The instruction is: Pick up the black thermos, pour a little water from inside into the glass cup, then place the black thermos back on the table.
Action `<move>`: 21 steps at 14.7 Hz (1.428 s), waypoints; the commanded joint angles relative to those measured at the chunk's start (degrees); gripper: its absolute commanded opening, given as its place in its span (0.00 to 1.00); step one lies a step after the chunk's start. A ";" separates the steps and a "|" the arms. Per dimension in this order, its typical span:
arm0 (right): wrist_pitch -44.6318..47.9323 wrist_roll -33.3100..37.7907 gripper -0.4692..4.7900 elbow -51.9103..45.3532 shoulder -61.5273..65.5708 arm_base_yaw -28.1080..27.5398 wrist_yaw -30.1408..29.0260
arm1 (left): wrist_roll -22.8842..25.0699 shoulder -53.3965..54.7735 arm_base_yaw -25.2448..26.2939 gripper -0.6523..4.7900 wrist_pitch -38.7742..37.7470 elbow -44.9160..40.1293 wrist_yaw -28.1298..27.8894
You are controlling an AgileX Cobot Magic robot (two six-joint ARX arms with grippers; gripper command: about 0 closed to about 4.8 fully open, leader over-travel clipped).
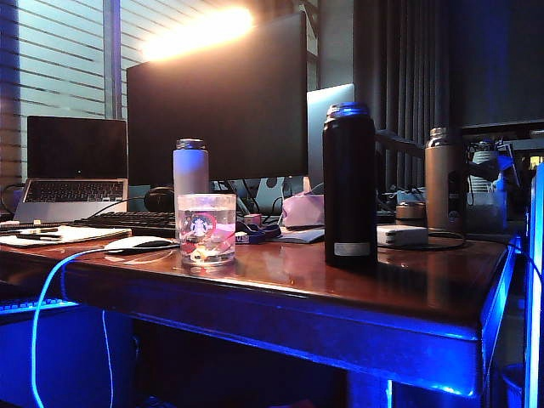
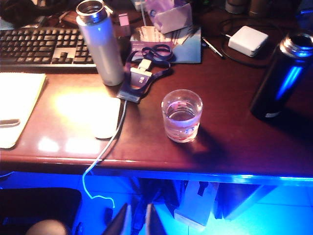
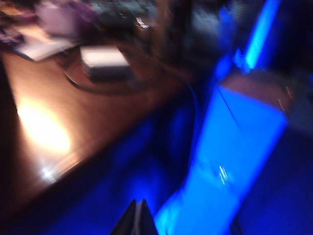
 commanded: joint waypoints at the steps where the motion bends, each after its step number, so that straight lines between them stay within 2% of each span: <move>1: -1.25 0.33 0.08 -0.20 -0.04 -0.59 -0.09 | -0.20 -0.11 -0.02 0.23 0.26 0.20 0.22; 12: -0.94 0.35 0.08 -0.20 -0.04 -0.57 -0.31 | 0.11 -0.11 0.00 0.23 0.61 0.20 0.02; 15: -0.94 0.35 0.08 -0.20 -0.04 -0.57 -0.31 | 2.01 -0.68 0.02 0.20 1.49 0.15 -9.20; 16: -0.92 0.35 0.08 -0.20 -0.04 -0.57 -0.31 | 1.92 -2.08 0.07 0.11 3.82 -0.61 -10.32; 19: -0.92 0.35 0.08 -0.20 -0.04 -0.57 -0.31 | 0.81 -10.95 1.70 0.11 21.62 -11.15 -9.16; 21: -0.90 0.35 0.08 -0.20 -0.04 -0.57 -0.31 | -3.21 -17.18 3.10 0.11 30.75 -21.27 -8.83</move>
